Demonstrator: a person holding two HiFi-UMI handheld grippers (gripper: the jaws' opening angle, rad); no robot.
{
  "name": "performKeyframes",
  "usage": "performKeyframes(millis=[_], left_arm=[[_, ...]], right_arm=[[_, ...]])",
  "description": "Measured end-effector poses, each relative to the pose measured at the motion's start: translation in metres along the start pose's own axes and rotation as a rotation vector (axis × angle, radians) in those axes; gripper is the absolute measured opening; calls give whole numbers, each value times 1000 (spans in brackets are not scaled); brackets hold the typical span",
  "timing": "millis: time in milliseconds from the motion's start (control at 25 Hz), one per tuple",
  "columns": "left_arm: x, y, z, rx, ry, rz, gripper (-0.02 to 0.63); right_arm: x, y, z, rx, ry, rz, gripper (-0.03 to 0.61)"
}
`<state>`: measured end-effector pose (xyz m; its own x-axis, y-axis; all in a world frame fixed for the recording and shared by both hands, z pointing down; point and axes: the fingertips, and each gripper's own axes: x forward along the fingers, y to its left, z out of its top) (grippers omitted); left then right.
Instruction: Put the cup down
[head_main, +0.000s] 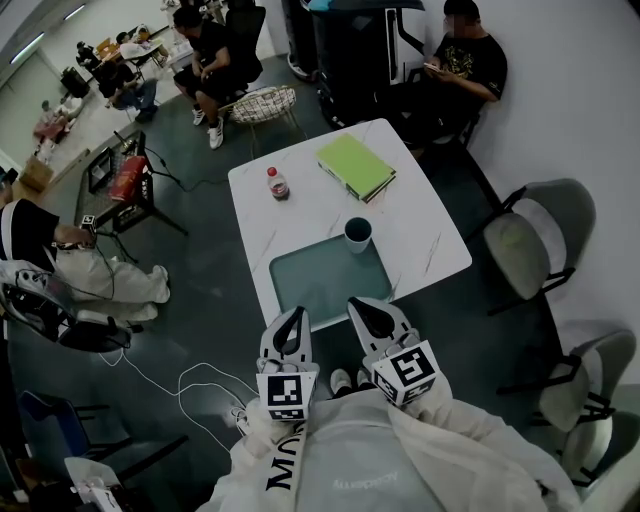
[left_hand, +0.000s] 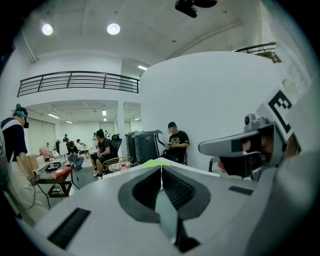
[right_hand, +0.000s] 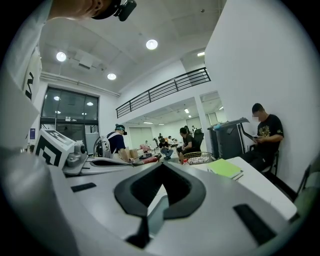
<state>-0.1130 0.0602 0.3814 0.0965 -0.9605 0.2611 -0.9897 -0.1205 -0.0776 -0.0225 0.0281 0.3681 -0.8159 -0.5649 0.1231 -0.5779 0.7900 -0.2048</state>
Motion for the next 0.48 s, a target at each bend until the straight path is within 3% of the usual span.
performKeyframes(millis=[480], left_arm=[[4, -5, -4, 1, 12, 3, 14]], right_arm=[[-2, -4, 4, -3, -8, 7, 6]])
